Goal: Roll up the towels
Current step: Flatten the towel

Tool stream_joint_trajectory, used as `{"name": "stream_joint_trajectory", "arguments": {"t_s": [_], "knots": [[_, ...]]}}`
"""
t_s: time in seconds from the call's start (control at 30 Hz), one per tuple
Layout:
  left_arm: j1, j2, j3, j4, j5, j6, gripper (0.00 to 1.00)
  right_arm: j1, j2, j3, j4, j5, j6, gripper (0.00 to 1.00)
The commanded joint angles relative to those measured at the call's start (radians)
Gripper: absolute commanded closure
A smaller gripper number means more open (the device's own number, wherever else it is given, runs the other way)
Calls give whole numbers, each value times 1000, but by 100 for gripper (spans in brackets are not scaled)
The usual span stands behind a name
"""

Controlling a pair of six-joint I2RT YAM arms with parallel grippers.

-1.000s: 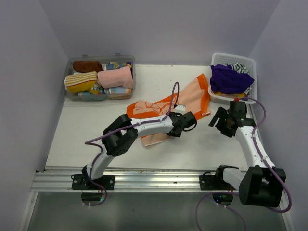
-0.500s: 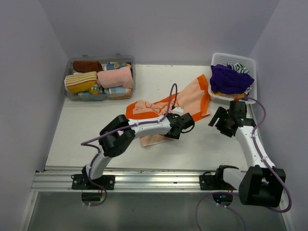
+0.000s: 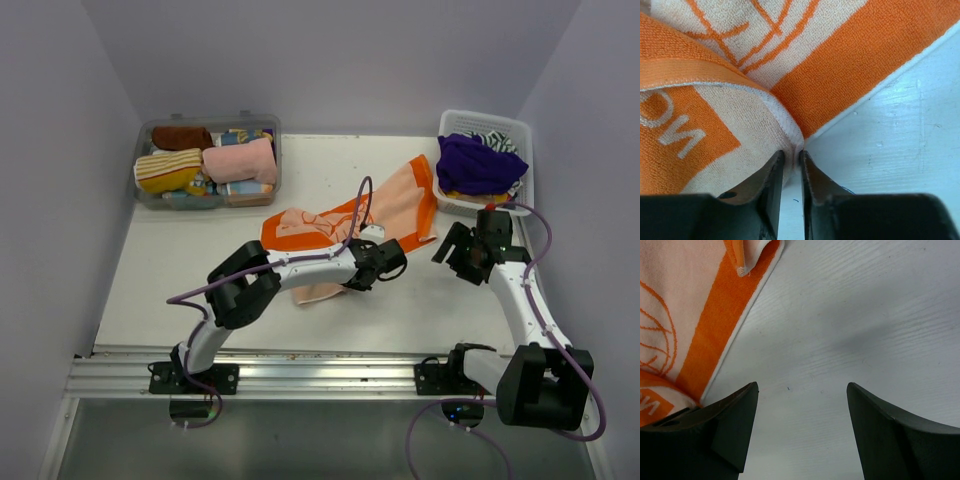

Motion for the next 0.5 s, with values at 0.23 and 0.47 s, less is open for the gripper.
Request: {"name": "stream_joint_trajectory", "arguments": {"t_s": [0.23,0.47], "knots": [[-3,-121,8,-51,-70,-11,100,0,3,6,25,-25,-8,25],[3,-236,-37,-70,-78,-27,100,0,9,10,30,-28,-10,25]]}}
